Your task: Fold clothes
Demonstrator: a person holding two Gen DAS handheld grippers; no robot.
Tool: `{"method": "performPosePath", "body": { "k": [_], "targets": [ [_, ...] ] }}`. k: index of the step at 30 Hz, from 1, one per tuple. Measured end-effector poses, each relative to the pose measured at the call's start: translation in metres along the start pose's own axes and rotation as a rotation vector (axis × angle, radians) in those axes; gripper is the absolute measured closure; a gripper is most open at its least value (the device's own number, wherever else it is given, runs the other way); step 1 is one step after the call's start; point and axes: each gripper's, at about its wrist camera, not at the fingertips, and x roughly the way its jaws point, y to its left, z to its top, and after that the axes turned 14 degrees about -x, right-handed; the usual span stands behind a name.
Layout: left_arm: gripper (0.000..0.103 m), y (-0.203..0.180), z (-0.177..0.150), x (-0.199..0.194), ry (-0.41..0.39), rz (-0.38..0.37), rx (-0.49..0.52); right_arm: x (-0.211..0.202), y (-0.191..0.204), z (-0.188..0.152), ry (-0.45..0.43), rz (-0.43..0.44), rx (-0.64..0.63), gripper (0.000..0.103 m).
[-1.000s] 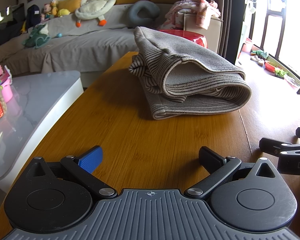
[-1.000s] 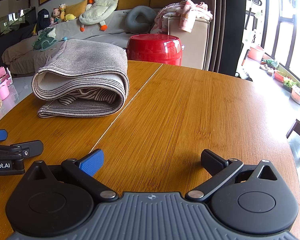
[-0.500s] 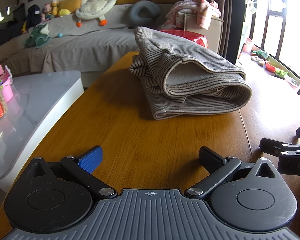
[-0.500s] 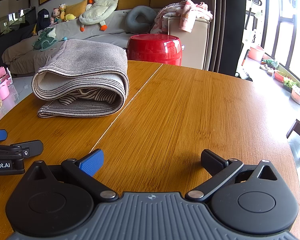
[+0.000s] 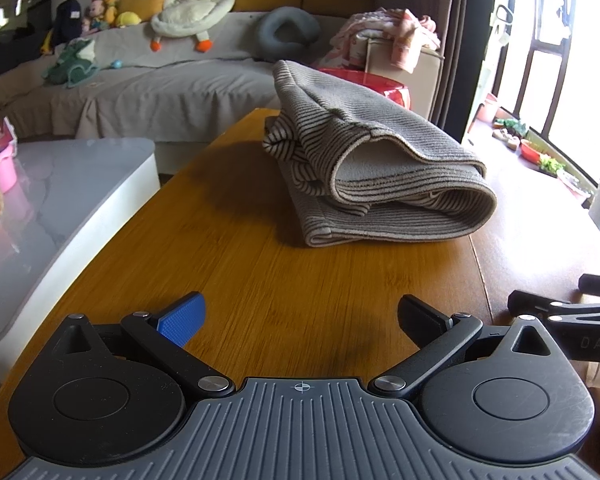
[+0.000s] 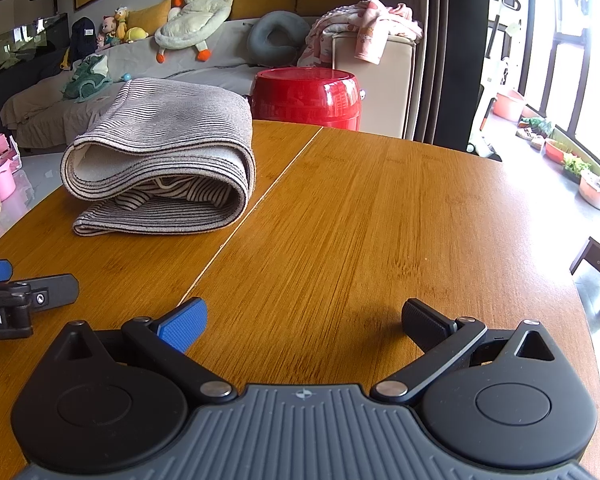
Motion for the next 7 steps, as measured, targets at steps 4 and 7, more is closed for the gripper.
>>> {"method": "performPosePath", "body": {
  "k": [4,7],
  "targets": [
    [0.0,0.026,0.008,-0.008,-0.024,-0.077,-0.126,-0.001,0.009,0.003,0.005,-0.025,0.006,0.0],
    [0.0,0.052,0.019,-0.023,-0.097,-0.112,-0.184,-0.01,0.047,0.015,-0.034,-0.003,-0.097,0.0]
  ]
}}
